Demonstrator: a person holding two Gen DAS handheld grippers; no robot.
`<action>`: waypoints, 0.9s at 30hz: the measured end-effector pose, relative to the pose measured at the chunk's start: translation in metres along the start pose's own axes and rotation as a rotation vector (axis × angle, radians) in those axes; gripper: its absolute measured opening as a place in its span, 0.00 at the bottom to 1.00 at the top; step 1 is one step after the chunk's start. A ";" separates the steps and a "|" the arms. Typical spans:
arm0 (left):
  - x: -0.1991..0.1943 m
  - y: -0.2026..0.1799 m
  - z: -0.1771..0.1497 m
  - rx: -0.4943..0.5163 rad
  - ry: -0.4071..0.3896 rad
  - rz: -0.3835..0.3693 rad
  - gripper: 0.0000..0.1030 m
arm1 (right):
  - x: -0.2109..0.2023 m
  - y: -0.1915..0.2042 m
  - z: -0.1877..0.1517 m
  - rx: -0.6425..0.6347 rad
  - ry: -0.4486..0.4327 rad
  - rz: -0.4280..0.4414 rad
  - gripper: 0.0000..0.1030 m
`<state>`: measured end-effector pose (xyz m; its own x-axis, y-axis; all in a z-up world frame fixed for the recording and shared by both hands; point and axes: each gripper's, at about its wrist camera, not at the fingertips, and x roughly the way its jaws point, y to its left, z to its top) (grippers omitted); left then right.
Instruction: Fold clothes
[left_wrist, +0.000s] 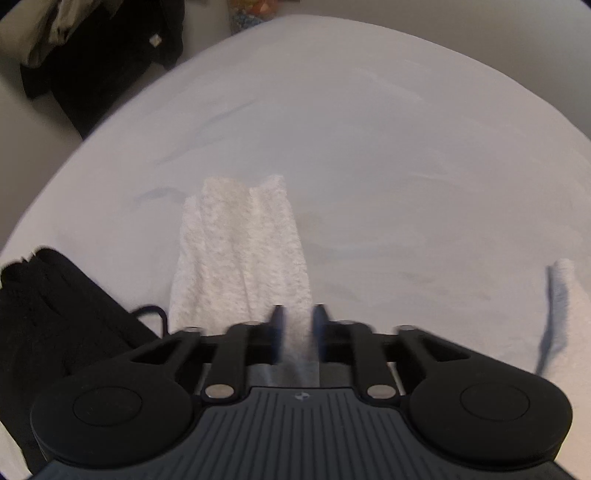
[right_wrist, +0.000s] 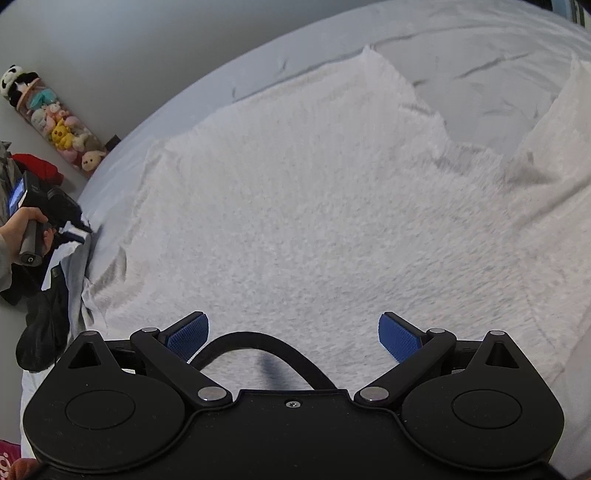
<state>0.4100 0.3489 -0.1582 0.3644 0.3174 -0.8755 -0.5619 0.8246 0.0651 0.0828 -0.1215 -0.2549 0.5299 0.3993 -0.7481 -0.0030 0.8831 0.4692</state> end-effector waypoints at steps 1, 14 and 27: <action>-0.003 0.001 0.000 0.004 -0.005 0.001 0.02 | 0.001 0.000 0.000 0.000 0.001 0.002 0.96; -0.100 0.013 -0.005 -0.110 -0.188 -0.203 0.01 | -0.025 0.002 -0.006 -0.012 -0.073 0.039 0.96; -0.132 -0.084 -0.027 -0.080 -0.155 -0.387 0.01 | -0.042 -0.003 -0.011 -0.025 -0.121 0.033 0.96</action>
<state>0.3897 0.2250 -0.0610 0.6640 0.0634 -0.7451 -0.4151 0.8600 -0.2967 0.0510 -0.1387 -0.2299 0.6273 0.3972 -0.6698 -0.0427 0.8764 0.4797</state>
